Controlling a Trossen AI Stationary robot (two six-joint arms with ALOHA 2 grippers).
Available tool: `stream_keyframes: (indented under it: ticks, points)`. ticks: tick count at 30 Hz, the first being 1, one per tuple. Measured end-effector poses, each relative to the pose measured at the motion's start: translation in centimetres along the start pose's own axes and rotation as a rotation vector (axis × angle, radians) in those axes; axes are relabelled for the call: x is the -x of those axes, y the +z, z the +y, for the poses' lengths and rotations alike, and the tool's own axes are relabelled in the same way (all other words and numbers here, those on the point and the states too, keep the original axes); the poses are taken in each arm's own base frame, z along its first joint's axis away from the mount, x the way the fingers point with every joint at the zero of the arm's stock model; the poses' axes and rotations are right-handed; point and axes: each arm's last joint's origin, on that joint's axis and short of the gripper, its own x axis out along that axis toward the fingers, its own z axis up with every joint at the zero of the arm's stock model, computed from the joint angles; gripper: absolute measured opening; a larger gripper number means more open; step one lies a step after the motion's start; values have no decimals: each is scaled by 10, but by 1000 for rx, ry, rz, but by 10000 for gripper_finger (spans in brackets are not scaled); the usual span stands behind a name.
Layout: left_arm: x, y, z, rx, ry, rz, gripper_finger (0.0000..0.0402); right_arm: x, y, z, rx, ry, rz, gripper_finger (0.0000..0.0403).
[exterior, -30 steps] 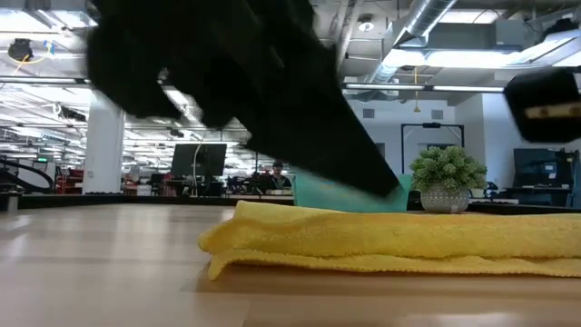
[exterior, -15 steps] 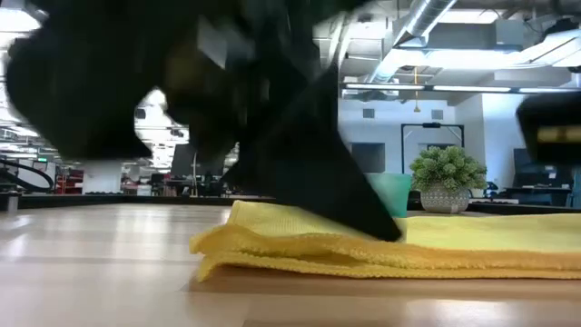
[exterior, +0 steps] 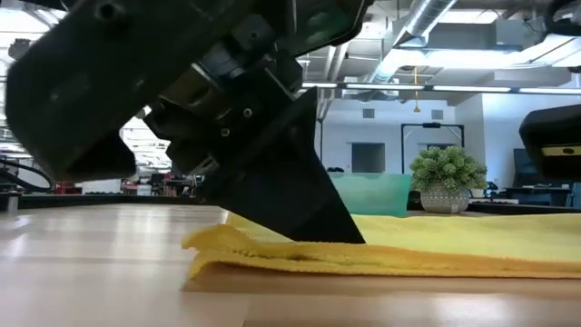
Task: Fold microfiber towels
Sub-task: Fold the yellow microfiber cloth
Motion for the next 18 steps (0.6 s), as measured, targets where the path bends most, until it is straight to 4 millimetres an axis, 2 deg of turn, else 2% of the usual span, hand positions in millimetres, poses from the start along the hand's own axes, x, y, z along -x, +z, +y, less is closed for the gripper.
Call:
stream_keyframes:
  ticks: [3,12,18]
  points:
    - [2,-1,-3,4,12,-1,0,3,1,0,2,2,0,17]
    - [29,3,-15,-13,29,-34,0,38,3,12,0,3,10,19]
    - [32,-8,-18,45,46,44,0,28,-4,17,-3,27,66,16]
